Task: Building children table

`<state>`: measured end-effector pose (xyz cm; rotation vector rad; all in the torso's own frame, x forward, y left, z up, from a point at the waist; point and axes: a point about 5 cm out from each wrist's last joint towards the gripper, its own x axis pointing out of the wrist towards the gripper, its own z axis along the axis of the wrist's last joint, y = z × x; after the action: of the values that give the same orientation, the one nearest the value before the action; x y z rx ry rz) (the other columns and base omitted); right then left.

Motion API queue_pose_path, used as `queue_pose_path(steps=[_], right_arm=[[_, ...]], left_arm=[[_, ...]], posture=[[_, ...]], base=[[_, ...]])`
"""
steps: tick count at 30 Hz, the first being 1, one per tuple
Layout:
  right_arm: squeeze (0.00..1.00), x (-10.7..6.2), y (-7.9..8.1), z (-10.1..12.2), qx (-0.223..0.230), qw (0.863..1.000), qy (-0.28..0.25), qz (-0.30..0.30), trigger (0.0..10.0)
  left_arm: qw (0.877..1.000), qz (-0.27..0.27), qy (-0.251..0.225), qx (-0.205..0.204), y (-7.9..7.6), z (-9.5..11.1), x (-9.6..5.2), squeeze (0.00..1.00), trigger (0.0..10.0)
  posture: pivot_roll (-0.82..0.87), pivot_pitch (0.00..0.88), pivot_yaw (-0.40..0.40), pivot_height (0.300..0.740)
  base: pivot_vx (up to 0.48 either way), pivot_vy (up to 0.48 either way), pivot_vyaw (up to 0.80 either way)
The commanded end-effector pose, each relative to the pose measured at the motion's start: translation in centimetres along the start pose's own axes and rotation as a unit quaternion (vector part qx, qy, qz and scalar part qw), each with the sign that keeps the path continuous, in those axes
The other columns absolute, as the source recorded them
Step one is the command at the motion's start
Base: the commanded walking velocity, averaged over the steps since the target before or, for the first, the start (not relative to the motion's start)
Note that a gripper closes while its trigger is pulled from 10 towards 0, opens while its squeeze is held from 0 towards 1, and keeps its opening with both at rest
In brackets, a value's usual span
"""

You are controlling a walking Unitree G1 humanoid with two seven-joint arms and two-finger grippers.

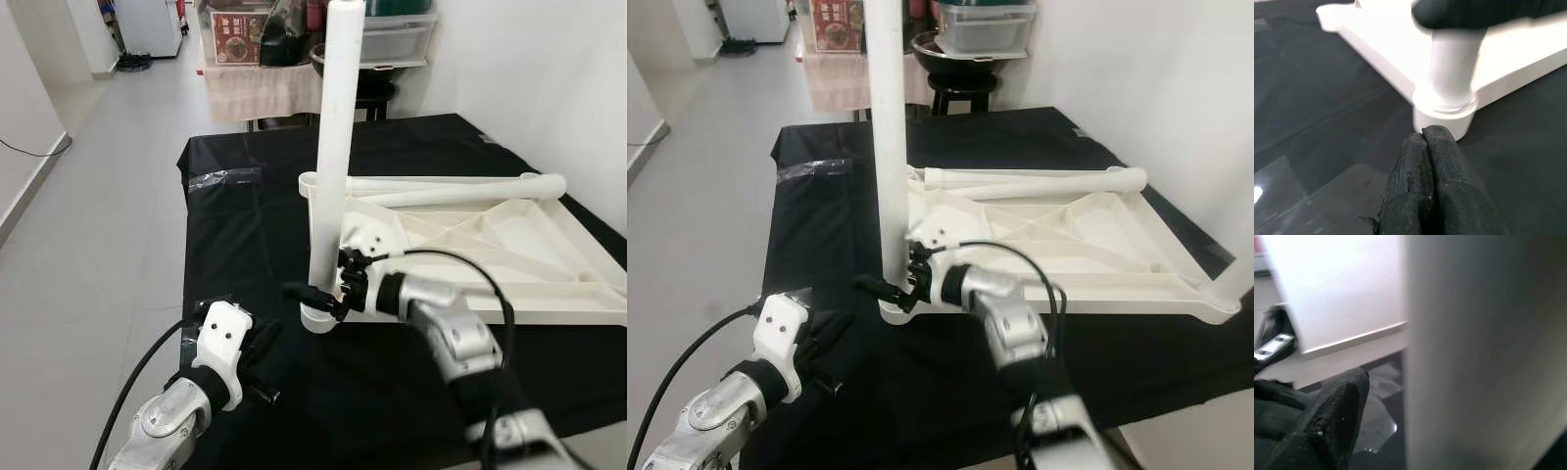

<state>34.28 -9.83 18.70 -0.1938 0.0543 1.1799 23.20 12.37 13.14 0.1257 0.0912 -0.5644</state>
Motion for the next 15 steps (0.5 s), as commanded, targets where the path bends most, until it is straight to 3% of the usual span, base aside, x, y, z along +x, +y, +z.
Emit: queue_pose_path(steps=[1,2,6,10,11,13,14,15], right_arm=[[0.0,-0.1,-0.2,-0.2,-0.002,1.0,0.003,0.023,10.0],[0.0,-0.1,-0.3,0.0,0.001,1.0,0.002,0.03,10.0],[0.0,0.4,-1.1,0.3,-0.003,0.999,0.012,0.047,10.0],[0.0,1.1,-1.9,-0.3,0.045,0.998,0.007,0.031,10.0],[0.0,1.3,-2.0,-0.6,0.057,0.998,0.009,0.024,6.8],[0.0,1.4,-2.0,-0.9,0.06,0.998,0.014,0.022,6.8],[0.0,1.4,-2.0,-1.2,0.066,0.997,0.016,0.028,0.0],[0.0,1.4,-2.0,-1.2,0.066,0.997,0.016,0.028,0.0]], left_arm=[[0.999,0.0,0.016,0.032,0.0,0.0,-0.1,0.0,10.0],[0.999,0.0,0.016,0.05,0.0,0.3,-0.1,0.0,10.0],[0.998,0.022,0.005,0.055,0.1,2.6,0.9,0.0,10.0],[0.996,0.032,0.011,0.086,0.5,4.0,1.5,0.0,10.0],[0.995,0.031,0.004,0.094,0.6,4.5,1.7,0.0,10.0],[0.995,0.024,-0.01,0.095,0.4,5.2,1.8,0.0,10.0],[0.995,0.015,-0.026,0.094,0.1,6.0,1.9,0.0,10.0],[0.995,0.015,-0.026,0.094,0.1,6.0,1.9,0.0,10.0]], posture=[[0.02,0.041,-0.027,0.74],[0.02,0.041,-0.027,0.74],[0.04,0.035,-0.03,0.74],[0.04,0.029,-0.035,0.74],[0.04,0.027,-0.034,0.74],[0.04,0.027,-0.033,0.74],[0.04,0.027,-0.038,0.74],[0.04,0.027,-0.038,0.74]], base=[[0.0,0.0,0.0],[0.0,0.0,0.0],[0.0,0.0,0.0],[0.0,0.0,0.0],[0.0,0.0,0.0],[0.0,0.0,0.0],[0.0,0.0,0.0],[0.0,0.0,0.0]])
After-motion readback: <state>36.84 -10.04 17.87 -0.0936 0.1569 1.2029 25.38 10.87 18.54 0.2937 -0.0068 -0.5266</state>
